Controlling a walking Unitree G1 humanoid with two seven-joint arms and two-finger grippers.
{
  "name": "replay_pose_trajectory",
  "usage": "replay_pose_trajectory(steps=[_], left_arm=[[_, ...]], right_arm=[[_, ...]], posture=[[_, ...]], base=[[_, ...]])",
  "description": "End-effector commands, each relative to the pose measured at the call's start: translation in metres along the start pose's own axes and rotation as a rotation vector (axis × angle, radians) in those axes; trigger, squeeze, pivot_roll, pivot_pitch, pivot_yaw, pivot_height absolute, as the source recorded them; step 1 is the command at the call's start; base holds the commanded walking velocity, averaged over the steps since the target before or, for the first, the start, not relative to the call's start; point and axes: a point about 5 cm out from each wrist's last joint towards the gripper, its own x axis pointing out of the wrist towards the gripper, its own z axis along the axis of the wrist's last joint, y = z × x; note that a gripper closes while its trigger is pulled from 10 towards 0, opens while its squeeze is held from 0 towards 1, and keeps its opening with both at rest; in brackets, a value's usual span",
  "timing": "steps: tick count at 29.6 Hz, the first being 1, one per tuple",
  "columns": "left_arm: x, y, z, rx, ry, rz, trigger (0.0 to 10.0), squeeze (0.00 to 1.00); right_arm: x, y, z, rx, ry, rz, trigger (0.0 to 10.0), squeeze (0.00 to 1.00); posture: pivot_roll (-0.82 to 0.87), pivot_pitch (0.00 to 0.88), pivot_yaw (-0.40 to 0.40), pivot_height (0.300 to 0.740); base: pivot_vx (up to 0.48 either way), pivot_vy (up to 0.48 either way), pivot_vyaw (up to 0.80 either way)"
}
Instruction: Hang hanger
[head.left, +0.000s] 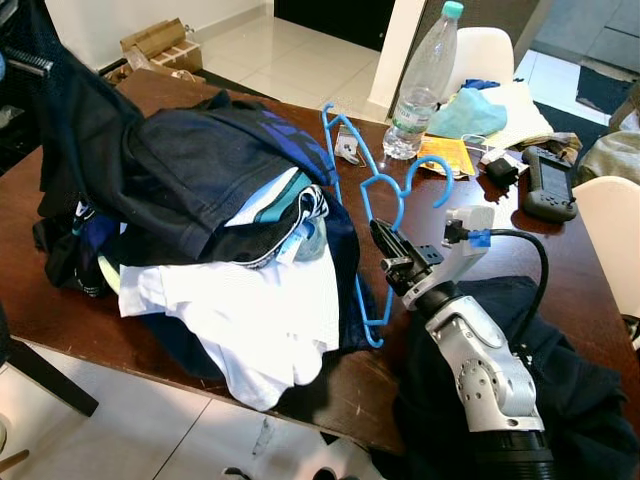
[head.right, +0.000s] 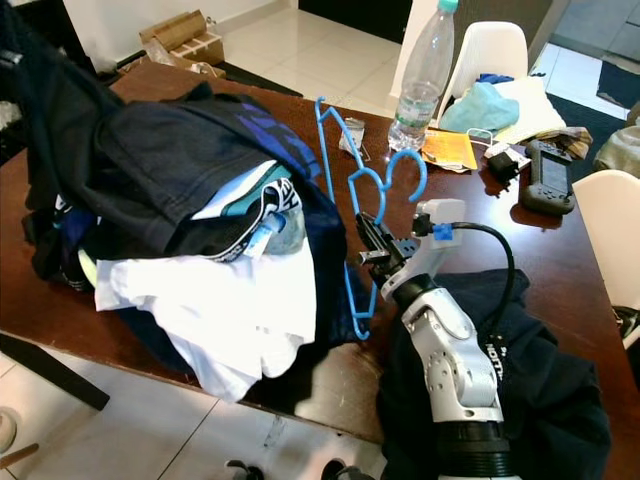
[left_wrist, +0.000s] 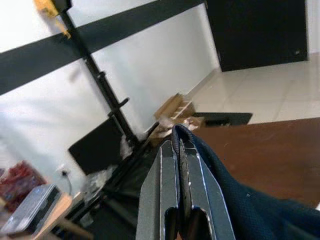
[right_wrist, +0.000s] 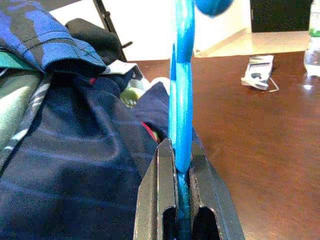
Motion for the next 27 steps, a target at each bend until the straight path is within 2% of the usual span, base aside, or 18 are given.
replay_pose_trajectory(steps=[1, 4, 5, 9, 10, 11, 15, 16, 18, 19, 20, 21, 23, 24, 25, 26, 27], left_arm=[[-0.009, 0.015, -0.017, 0.026, 0.058, 0.083, 10.0, 0.0], [-0.009, 0.015, -0.017, 0.026, 0.058, 0.083, 10.0, 0.0], [-0.019, 0.029, -0.036, 0.047, 0.12, 0.173, 10.0, 0.0], [-0.019, 0.029, -0.036, 0.047, 0.12, 0.173, 10.0, 0.0], [-0.032, 0.045, -0.05, 0.121, 0.169, 0.258, 10.0, 1.0], [-0.04, 0.057, -0.054, 0.206, 0.18, 0.316, 10.0, 1.0], [-0.04, 0.057, -0.054, 0.206, 0.18, 0.316, 10.0, 1.0], [-0.044, 0.065, -0.052, 0.29, 0.176, 0.345, 10.0, 1.0], [-0.044, 0.065, -0.052, 0.29, 0.176, 0.345, 10.0, 1.0], [-0.044, 0.069, -0.046, 0.391, 0.158, 0.346, 10.0, 1.0], [-0.044, 0.069, -0.046, 0.391, 0.158, 0.346, 10.0, 1.0], [-0.041, 0.065, -0.036, 0.464, 0.114, 0.283, 10.0, 1.0], [-0.041, 0.065, -0.036, 0.464, 0.114, 0.283, 10.0, 1.0], [-0.037, 0.051, -0.027, 0.512, 0.04, 0.149, 10.0, 1.0], [-0.035, 0.026, -0.022, 0.506, -0.034, -0.049, 10.0, 1.0], [-0.035, 0.026, -0.022, 0.506, -0.034, -0.049, 10.0, 1.0], [-0.038, 0.0, -0.019, 0.487, -0.089, -0.242, 10.0, 1.0]], right_arm=[[-0.002, -0.002, -0.003, 0.002, 0.019, -0.01, 10.0, 0.0], [-0.002, -0.002, -0.003, 0.002, 0.019, -0.01, 10.0, 0.0], [-0.001, -0.001, -0.004, -0.001, 0.023, -0.007, 10.0, 0.0], [-0.001, -0.001, -0.004, -0.001, 0.023, -0.007, 10.0, 0.0], [-0.002, -0.001, -0.004, -0.003, 0.026, -0.005, 10.0, 0.0], [-0.002, 0.0, -0.005, -0.003, 0.029, -0.003, 10.0, 0.0], [-0.002, 0.0, -0.005, -0.003, 0.029, -0.003, 10.0, 0.0], [-0.002, 0.0, -0.005, -0.004, 0.031, -0.002, 10.0, 0.0], [-0.002, 0.0, -0.005, -0.004, 0.031, -0.002, 10.0, 0.0], [-0.002, 0.0, -0.005, -0.003, 0.032, -0.002, 10.0, 0.0], [-0.002, 0.0, -0.005, -0.003, 0.032, -0.002, 10.0, 0.0], [-0.003, 0.0, -0.006, -0.003, 0.033, -0.003, 10.0, 0.0], [-0.003, 0.0, -0.006, -0.003, 0.033, -0.003, 10.0, 0.0], [-0.004, -0.001, -0.006, -0.003, 0.034, -0.005, 10.0, 0.0], [-0.004, -0.001, -0.006, -0.004, 0.035, -0.006, 10.0, 0.0], [-0.004, -0.001, -0.006, -0.004, 0.035, -0.006, 10.0, 0.0], [-0.004, -0.002, -0.006, -0.004, 0.039, -0.006, 10.0, 0.0]], posture=[[0.17, 0.172, -0.068, 0.74], [0.17, 0.172, -0.068, 0.74], [0.16, 0.174, -0.07, 0.74], [0.16, 0.174, -0.07, 0.74], [0.16, 0.174, -0.07, 0.74], [0.17, 0.176, -0.071, 0.74], [0.17, 0.176, -0.071, 0.74], [0.17, 0.176, -0.071, 0.74], [0.17, 0.176, -0.071, 0.74], [0.17, 0.18, -0.068, 0.74], [0.17, 0.18, -0.068, 0.74], [0.17, 0.181, -0.066, 0.74], [0.17, 0.181, -0.066, 0.74], [0.17, 0.183, -0.068, 0.74], [0.17, 0.184, -0.07, 0.74], [0.17, 0.184, -0.07, 0.74], [0.18, 0.185, -0.072, 0.74]], base=[[0.0, 0.0, 0.0], [0.0, 0.0, 0.0], [0.0, 0.0, 0.0], [0.0, 0.0, 0.0], [0.0, 0.0, 0.0], [0.0, 0.0, 0.0], [0.0, 0.0, 0.0], [0.0, 0.0, 0.0], [0.0, 0.0, 0.0], [0.0, 0.0, 0.0], [0.0, 0.0, 0.0], [0.0, 0.0, 0.0], [0.0, 0.0, 0.0], [0.0, 0.0, 0.0], [0.0, 0.0, 0.0], [0.0, 0.0, 0.0], [0.0, 0.0, 0.0]])
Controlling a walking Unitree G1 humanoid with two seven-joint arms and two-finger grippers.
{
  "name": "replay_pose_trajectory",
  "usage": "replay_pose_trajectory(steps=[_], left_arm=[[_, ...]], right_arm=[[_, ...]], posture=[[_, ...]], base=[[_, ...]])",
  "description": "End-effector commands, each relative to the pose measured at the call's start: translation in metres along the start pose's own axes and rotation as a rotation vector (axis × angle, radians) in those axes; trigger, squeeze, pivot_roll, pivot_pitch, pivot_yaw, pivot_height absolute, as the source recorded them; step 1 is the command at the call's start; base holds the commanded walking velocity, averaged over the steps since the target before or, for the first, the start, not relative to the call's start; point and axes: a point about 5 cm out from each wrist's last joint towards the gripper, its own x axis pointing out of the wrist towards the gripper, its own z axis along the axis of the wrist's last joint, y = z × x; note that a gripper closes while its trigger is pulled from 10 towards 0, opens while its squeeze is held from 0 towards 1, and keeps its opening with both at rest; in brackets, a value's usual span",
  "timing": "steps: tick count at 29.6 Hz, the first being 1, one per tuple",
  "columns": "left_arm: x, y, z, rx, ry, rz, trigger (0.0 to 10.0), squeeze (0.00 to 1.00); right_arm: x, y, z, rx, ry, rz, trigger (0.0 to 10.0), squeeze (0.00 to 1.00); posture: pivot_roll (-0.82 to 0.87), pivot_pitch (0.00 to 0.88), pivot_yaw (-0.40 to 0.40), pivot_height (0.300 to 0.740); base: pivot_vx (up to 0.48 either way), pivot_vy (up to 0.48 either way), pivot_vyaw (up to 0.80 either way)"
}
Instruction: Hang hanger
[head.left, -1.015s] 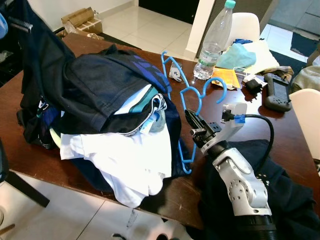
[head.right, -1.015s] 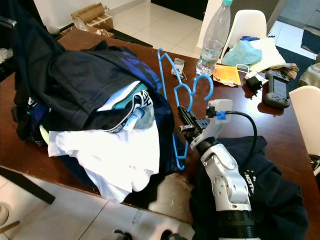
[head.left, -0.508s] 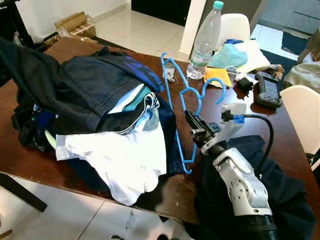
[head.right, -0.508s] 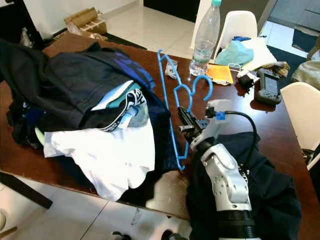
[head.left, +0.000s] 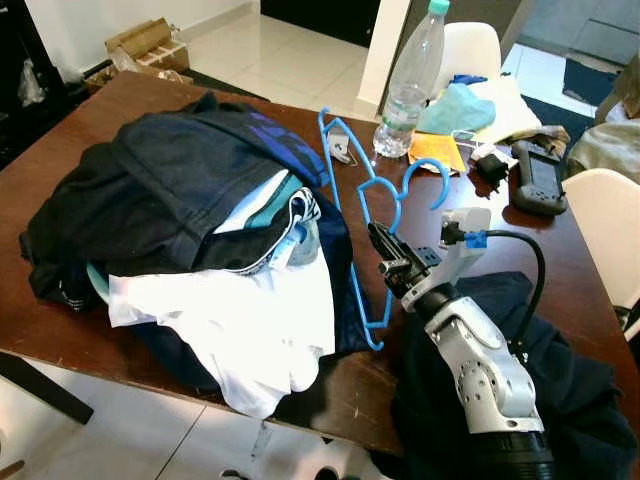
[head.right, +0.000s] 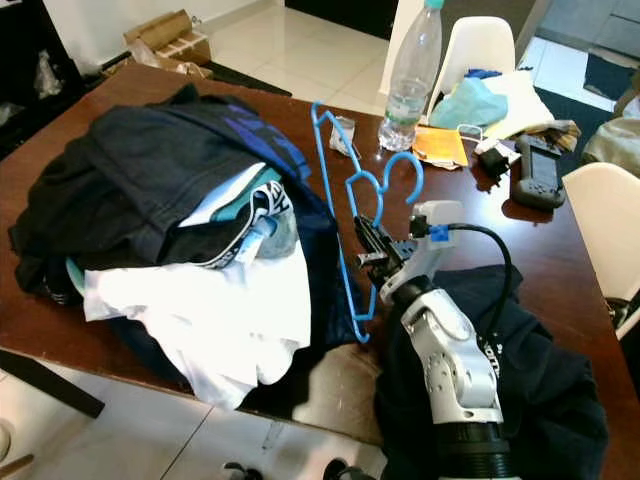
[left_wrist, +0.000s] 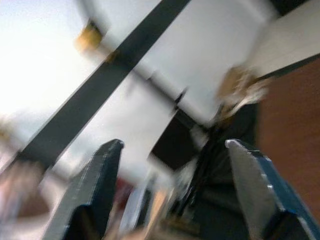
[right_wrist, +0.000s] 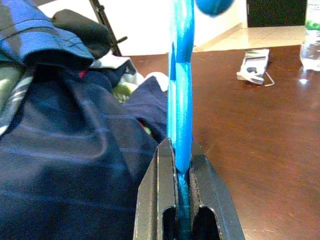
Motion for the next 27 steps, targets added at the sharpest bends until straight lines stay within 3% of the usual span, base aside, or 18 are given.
replay_pose_trajectory(steps=[1, 2, 3, 4, 8, 10, 11, 12, 13, 17, 21, 23, 26, 27], left_arm=[[0.001, -0.023, 0.013, -0.003, -0.088, -0.161, 10.0, 1.0], [-0.01, -0.055, 0.025, -0.015, -0.164, -0.409, 10.0, 0.0], [-0.01, -0.055, 0.025, -0.015, -0.164, -0.409, 10.0, 0.0], [-0.028, -0.083, 0.03, 0.0, -0.193, -0.624, 10.0, 0.0], [-0.028, -0.083, 0.03, 0.0, -0.193, -0.624, 10.0, 0.0], [-0.073, -0.126, 0.012, 0.079, -0.111, -0.985, 10.0, 0.0], [-0.091, -0.133, 0.003, 0.104, -0.065, -1.087, 10.0, 0.0], [-0.091, -0.133, 0.003, 0.104, -0.065, -1.087, 10.0, 0.0], [-0.101, -0.135, -0.001, 0.114, -0.039, -1.143, 10.0, 0.0], [-0.098, -0.125, 0.007, 0.115, -0.074, -1.119, 10.0, 0.0], [-0.062, -0.084, 0.037, 0.112, -0.198, -0.798, 10.0, 0.0], [-0.057, -0.077, 0.043, 0.113, -0.215, -0.743, 10.0, 0.0], [-0.046, -0.049, 0.063, 0.073, -0.274, -0.58, 10.0, 0.0], [-0.046, -0.049, 0.063, 0.073, -0.274, -0.58, 10.0, 0.0]], right_arm=[[-0.004, -0.003, -0.003, 0.002, 0.02, -0.014, 10.0, 0.0], [-0.003, -0.002, -0.004, 0.002, 0.024, -0.01, 10.0, 0.0], [-0.003, -0.002, -0.004, 0.002, 0.024, -0.01, 10.0, 0.0], [-0.003, -0.002, -0.005, 0.002, 0.028, -0.006, 10.0, 0.0], [-0.003, -0.002, -0.005, 0.002, 0.028, -0.006, 10.0, 0.0], [-0.003, -0.001, -0.007, 0.0, 0.035, 0.0, 10.0, 0.0], [-0.003, -0.002, -0.007, -0.001, 0.038, -0.001, 10.0, 0.0], [-0.003, -0.002, -0.007, -0.001, 0.038, -0.001, 10.0, 0.0], [-0.004, -0.002, -0.008, -0.001, 0.04, -0.001, 10.0, 0.0], [-0.004, -0.003, -0.008, -0.002, 0.044, -0.002, 10.0, 0.0], [-0.002, -0.002, -0.009, 0.001, 0.045, 0.005, 10.0, 0.0], [-0.002, -0.002, -0.009, 0.001, 0.044, 0.005, 10.0, 0.0], [-0.003, -0.002, -0.009, 0.003, 0.044, 0.004, 10.0, 0.0], [-0.003, -0.002, -0.009, 0.003, 0.044, 0.004, 10.0, 0.0]], posture=[[0.18, 0.185, -0.072, 0.74], [0.18, 0.185, -0.072, 0.74], [0.18, 0.185, -0.072, 0.74], [0.18, 0.185, -0.072, 0.74], [0.18, 0.185, -0.072, 0.74], [0.18, 0.18, -0.07, 0.74], [0.18, 0.179, -0.068, 0.74], [0.18, 0.179, -0.068, 0.74], [0.18, 0.178, -0.07, 0.74], [0.18, 0.178, -0.072, 0.74], [0.19, 0.178, -0.071, 0.74], [0.19, 0.178, -0.071, 0.74], [0.19, 0.184, -0.069, 0.74], [0.19, 0.184, -0.069, 0.74]], base=[[0.0, 0.0, 0.0], [0.0, 0.0, 0.0], [0.0, 0.0, 0.0], [0.0, 0.0, 0.0], [0.0, 0.0, 0.0], [0.0, 0.0, 0.0], [0.0, 0.0, 0.0], [0.0, 0.0, 0.0], [0.0, 0.0, 0.0], [0.0, 0.0, 0.0], [0.0, 0.0, 0.0], [0.0, 0.0, 0.0], [0.0, 0.0, 0.0], [0.0, 0.0, 0.0]])
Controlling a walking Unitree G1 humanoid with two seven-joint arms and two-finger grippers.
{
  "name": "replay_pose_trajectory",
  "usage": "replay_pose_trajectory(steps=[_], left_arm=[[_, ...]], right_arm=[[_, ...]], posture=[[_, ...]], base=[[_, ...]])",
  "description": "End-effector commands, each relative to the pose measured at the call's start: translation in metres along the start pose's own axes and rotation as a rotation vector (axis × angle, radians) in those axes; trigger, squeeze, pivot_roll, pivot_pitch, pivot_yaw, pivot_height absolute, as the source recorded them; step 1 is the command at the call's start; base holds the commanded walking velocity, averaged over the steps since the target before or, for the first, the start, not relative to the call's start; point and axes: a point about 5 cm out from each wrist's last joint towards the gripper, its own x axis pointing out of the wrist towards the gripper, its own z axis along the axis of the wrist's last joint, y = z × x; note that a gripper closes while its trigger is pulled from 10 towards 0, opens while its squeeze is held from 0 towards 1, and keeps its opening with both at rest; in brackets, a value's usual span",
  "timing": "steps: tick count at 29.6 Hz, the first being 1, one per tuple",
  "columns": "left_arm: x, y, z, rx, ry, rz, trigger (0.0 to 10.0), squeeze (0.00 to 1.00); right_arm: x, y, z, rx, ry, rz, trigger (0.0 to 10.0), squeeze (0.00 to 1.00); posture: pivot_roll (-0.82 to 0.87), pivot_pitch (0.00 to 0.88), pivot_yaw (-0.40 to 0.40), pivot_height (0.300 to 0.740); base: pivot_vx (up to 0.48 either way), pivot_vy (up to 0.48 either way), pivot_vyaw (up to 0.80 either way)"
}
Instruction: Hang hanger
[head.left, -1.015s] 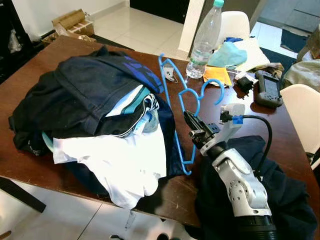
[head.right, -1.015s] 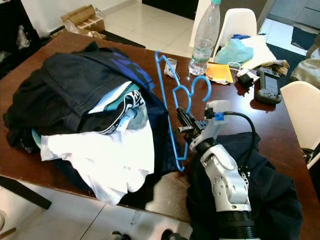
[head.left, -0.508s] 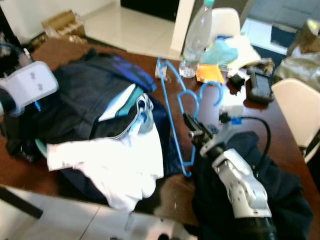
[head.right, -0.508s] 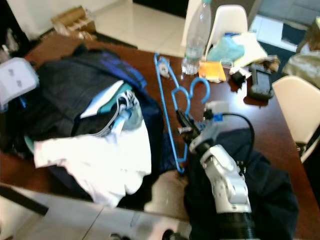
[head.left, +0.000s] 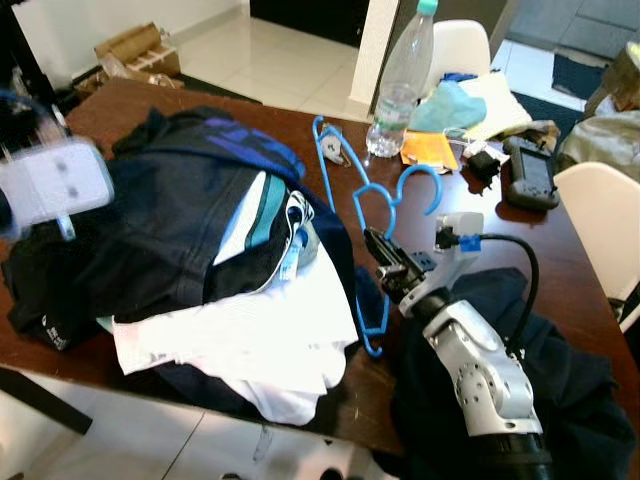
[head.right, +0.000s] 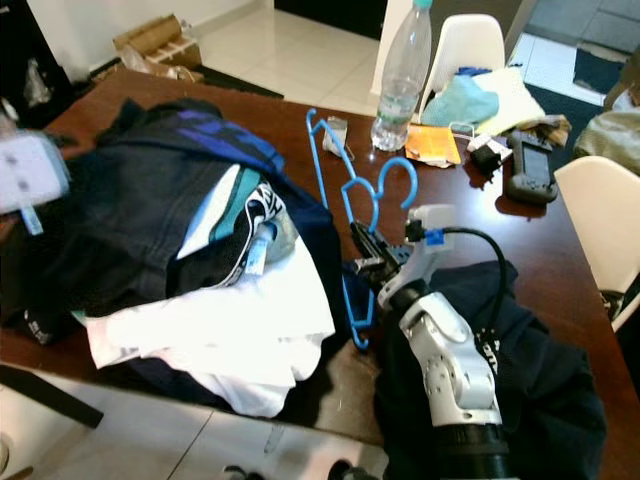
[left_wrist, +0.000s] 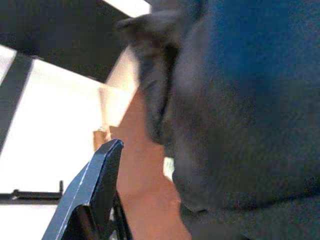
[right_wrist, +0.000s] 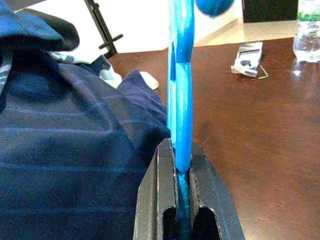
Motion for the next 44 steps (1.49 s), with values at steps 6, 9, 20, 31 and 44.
replay_pose_trajectory(steps=[6, 9, 20, 31, 44], left_arm=[[-0.016, 0.008, 0.05, -0.22, -0.297, -0.109, 10.0, 0.0], [-0.035, -0.029, 0.082, -0.364, -0.483, -0.494, 10.0, 0.0], [-0.053, -0.057, 0.076, -0.428, -0.427, -0.761, 10.0, 0.0], [-0.083, -0.097, 0.09, -0.519, -0.358, -1.162, 10.0, 0.0], [-0.1, -0.153, 0.057, -0.296, 0.139, -1.434, 10.0, 0.0]], right_arm=[[-0.003, -0.002, -0.005, -0.001, 0.019, -0.01, 10.0, 0.0], [-0.002, -0.002, -0.005, -0.001, 0.019, -0.01, 10.0, 0.0], [-0.002, -0.003, -0.005, -0.001, 0.022, -0.006, 10.0, 0.0], [-0.001, -0.005, -0.006, -0.002, 0.033, -0.006, 10.0, 0.0], [-0.001, -0.007, -0.006, -0.002, 0.033, -0.01, 10.0, 0.0]], posture=[[0.19, 0.187, -0.068, 0.74], [0.2, 0.188, -0.069, 0.74], [0.19, 0.187, -0.07, 0.74], [0.2, 0.191, -0.078, 0.74], [0.2, 0.188, -0.073, 0.74]], base=[[0.0, 0.0, 0.0], [0.0, 0.0, 0.0], [0.0, 0.0, 0.0], [0.0, 0.0, 0.0], [0.0, 0.0, 0.0]])
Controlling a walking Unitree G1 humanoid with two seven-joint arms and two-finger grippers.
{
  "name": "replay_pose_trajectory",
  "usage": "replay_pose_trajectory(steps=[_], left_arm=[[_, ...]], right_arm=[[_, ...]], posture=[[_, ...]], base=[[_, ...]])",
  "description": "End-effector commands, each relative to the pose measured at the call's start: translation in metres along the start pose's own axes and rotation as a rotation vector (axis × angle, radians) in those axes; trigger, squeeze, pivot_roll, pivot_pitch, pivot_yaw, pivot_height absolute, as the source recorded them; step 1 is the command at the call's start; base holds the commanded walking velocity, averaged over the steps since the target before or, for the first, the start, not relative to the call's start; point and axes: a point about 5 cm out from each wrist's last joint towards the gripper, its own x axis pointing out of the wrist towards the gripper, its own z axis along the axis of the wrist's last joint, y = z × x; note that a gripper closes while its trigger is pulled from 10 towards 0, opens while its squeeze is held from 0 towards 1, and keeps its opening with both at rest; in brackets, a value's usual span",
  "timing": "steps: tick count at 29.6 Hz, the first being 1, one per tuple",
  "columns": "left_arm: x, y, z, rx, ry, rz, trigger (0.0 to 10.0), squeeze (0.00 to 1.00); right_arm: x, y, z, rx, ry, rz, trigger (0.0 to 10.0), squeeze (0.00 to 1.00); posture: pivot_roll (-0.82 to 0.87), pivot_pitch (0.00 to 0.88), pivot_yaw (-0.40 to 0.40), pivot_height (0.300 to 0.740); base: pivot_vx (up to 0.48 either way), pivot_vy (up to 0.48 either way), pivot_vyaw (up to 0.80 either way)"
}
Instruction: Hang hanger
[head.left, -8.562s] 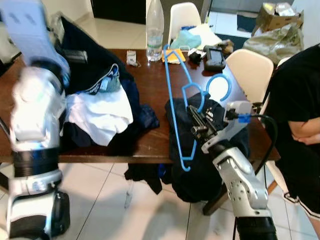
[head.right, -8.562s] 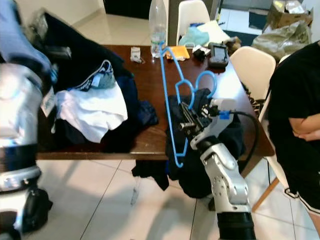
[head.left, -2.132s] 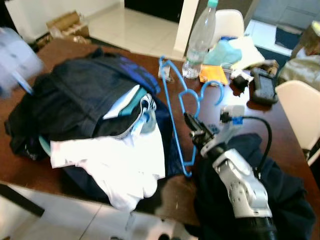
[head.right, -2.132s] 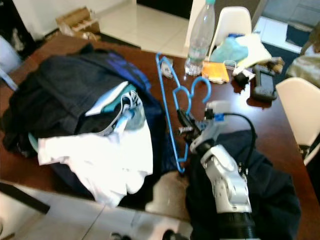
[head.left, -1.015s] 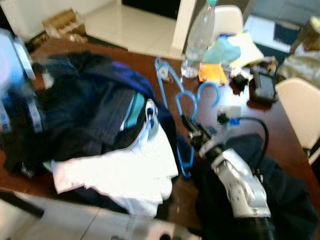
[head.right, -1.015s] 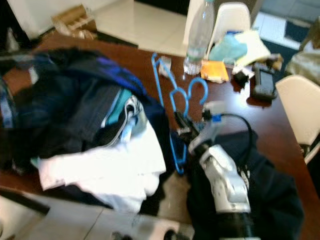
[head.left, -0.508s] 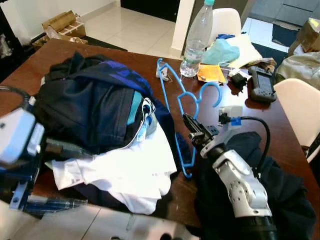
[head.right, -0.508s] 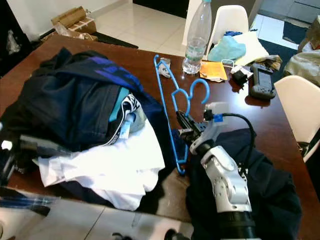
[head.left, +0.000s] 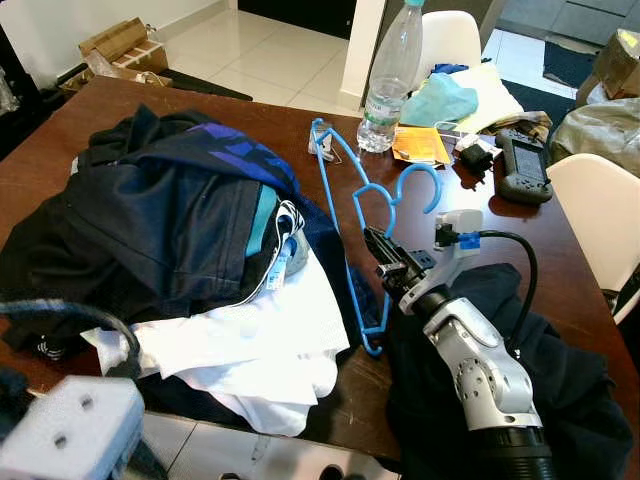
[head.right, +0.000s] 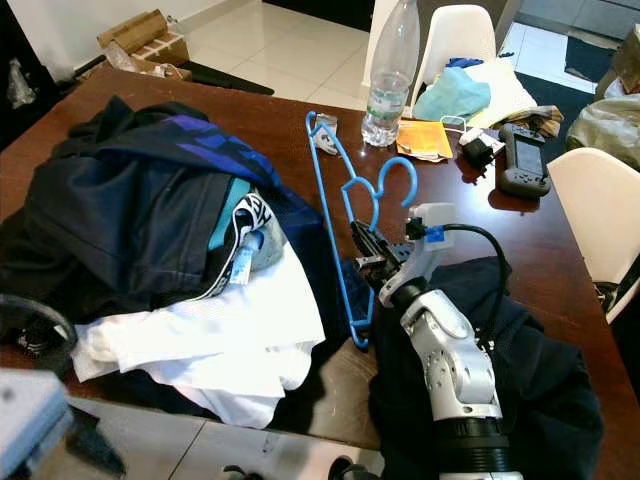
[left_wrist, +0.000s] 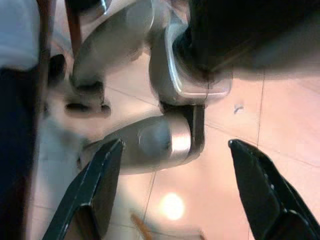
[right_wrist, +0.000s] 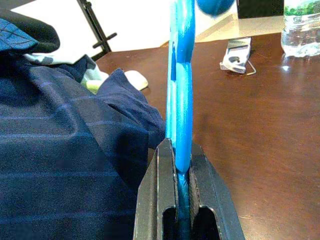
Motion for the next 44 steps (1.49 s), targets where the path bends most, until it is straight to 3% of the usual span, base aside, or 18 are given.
replay_pose_trajectory(steps=[1, 5, 6, 8, 11, 16, 18, 21, 23, 29, 34, 37, 44], left_arm=[[-0.002, 0.005, -0.016, -0.02, 0.188, 0.072, 10.0, 0.0], [-0.014, 0.012, -0.021, -0.019, 0.284, 0.167, 10.0, 0.0], [-0.014, 0.012, -0.021, -0.019, 0.284, 0.167, 10.0, 0.0], [-0.031, 0.014, -0.015, 0.006, 0.314, 0.241, 10.0, 0.0], [-0.044, 0.012, -0.011, 0.018, 0.325, 0.274, 10.0, 0.0], [-0.056, 0.012, -0.009, 0.023, 0.339, 0.309, 10.0, 0.0], [-0.062, 0.011, -0.004, 0.044, 0.306, 0.324, 10.0, 0.0], [-0.069, 0.009, 0.025, 0.15, 0.072, 0.359, 10.0, 0.0], [-0.079, 0.014, 0.039, 0.243, -0.047, 0.458, 10.0, 0.0], [-0.099, 0.023, 0.056, 0.348, -0.195, 0.665, 10.0, 0.0], [-0.1, 0.024, 0.047, 0.3, -0.156, 0.724, 10.0, 0.0], [-0.103, 0.023, 0.037, 0.211, -0.114, 0.778, 10.0, 0.0], [-0.093, 0.011, 0.021, 0.085, -0.066, 0.727, 10.0, 0.0]], right_arm=[[-0.004, -0.004, -0.006, -0.005, 0.023, -0.016, 10.0, 0.0], [-0.004, -0.005, -0.006, -0.006, 0.025, -0.018, 10.0, 0.0], [-0.004, -0.005, -0.006, -0.006, 0.025, -0.018, 10.0, 0.0], [-0.003, -0.006, -0.006, -0.003, 0.025, -0.02, 10.0, 0.0], [-0.002, -0.006, -0.007, -0.001, 0.026, -0.019, 10.0, 0.0], [-0.001, -0.006, -0.009, 0.002, 0.028, -0.018, 10.0, 0.0], [-0.001, -0.006, -0.01, 0.004, 0.029, -0.018, 10.0, 0.0], [0.0, -0.007, -0.012, 0.009, 0.029, -0.024, 10.0, 0.0], [0.0, -0.006, -0.01, -0.001, 0.023, -0.019, 10.0, 0.0], [0.0, -0.009, -0.01, 0.006, 0.013, -0.032, 10.0, 0.0], [0.0, -0.011, -0.01, 0.017, 0.008, -0.041, 10.0, 0.0], [0.0, -0.012, -0.012, 0.02, 0.009, -0.043, 10.0, 0.0], [0.002, -0.014, -0.012, 0.023, 0.01, -0.047, 10.0, 0.0]], posture=[[0.2, 0.188, -0.073, 0.74], [0.2, 0.188, -0.074, 0.74], [0.2, 0.188, -0.074, 0.74], [0.22, 0.189, -0.076, 0.74], [0.22, 0.189, -0.077, 0.74], [0.23, 0.188, -0.078, 0.74], [0.23, 0.185, -0.077, 0.74], [0.24, 0.18, -0.076, 0.74], [0.23, 0.175, -0.075, 0.74], [0.23, 0.164, -0.07, 0.74], [0.23, 0.163, -0.067, 0.74], [0.25, 0.164, -0.067, 0.74], [0.26, 0.165, -0.071, 0.74]], base=[[0.0, 0.0, 0.0], [0.0, 0.0, 0.0], [0.0, 0.0, 0.0], [0.0, 0.0, 0.0], [0.0, 0.0, 0.0], [0.0, 0.0, 0.0], [0.0, 0.0, 0.0], [0.0, 0.0, 0.0], [0.0, 0.0, 0.0], [0.0, 0.0, 0.0], [0.0, 0.0, 0.0], [0.0, 0.0, 0.0], [0.0, 0.0, 0.0]])
